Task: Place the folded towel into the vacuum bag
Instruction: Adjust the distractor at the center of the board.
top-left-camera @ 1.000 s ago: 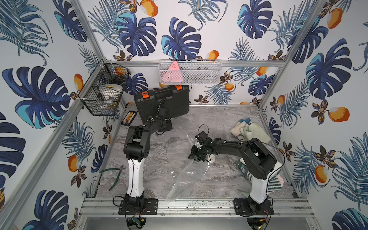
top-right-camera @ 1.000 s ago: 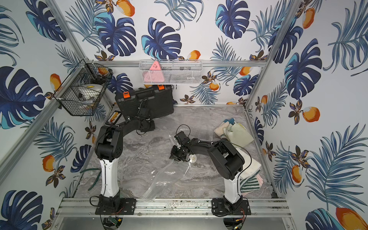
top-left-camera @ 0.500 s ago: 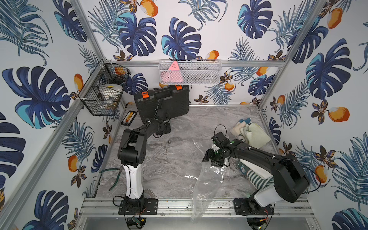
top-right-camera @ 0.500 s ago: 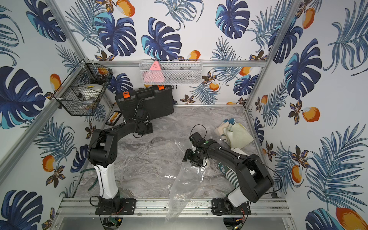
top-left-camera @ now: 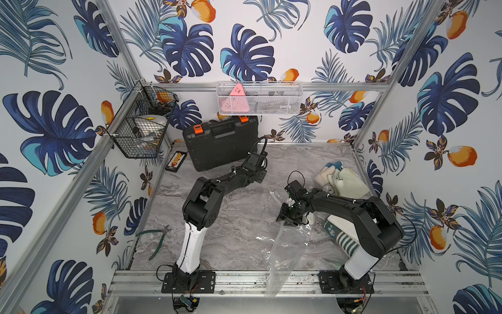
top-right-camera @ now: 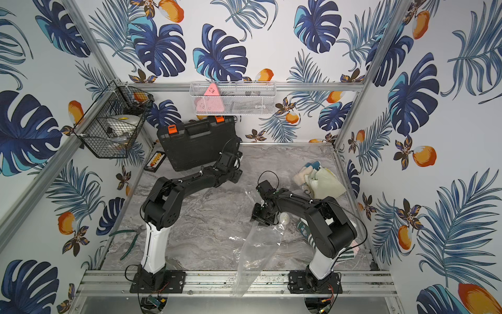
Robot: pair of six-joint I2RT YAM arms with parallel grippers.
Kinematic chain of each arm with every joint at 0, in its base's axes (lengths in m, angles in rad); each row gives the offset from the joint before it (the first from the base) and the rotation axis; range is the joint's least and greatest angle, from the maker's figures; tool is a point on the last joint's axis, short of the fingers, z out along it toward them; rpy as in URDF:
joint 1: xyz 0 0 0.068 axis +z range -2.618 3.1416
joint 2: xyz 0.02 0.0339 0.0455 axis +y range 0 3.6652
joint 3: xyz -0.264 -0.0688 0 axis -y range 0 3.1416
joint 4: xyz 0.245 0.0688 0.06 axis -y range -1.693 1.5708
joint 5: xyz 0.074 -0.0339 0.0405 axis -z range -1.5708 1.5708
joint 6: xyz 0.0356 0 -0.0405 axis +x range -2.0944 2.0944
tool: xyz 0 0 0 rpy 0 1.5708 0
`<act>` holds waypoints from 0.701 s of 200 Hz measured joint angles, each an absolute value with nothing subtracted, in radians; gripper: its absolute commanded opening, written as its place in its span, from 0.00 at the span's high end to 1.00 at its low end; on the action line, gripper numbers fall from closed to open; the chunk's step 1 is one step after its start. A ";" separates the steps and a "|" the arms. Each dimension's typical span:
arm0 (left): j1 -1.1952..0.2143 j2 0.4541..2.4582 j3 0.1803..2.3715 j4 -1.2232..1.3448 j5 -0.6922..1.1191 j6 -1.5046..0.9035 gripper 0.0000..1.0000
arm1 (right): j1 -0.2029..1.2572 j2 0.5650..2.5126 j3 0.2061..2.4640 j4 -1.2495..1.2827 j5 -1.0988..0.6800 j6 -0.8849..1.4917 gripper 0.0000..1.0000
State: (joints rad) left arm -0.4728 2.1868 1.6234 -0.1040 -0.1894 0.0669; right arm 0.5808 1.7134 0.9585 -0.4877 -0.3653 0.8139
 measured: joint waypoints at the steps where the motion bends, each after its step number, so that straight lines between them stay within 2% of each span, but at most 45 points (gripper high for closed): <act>1: -0.473 2.191 1.628 -0.102 -0.191 0.070 0.42 | 0.581 1.713 0.958 -0.487 -0.365 0.814 0.59; 39: -0.472 2.368 1.834 -0.091 -0.278 0.168 0.42 | 0.575 1.740 0.985 -0.486 -0.375 0.806 0.62; 140: -0.440 2.579 2.043 -0.031 -0.396 0.334 0.41 | 0.547 1.786 1.010 -0.466 -0.414 0.788 0.66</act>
State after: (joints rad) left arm -0.4404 2.5793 2.0426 -0.0307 -0.3962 0.3340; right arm 0.5468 1.7859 1.0103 -0.4664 -0.4141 0.7876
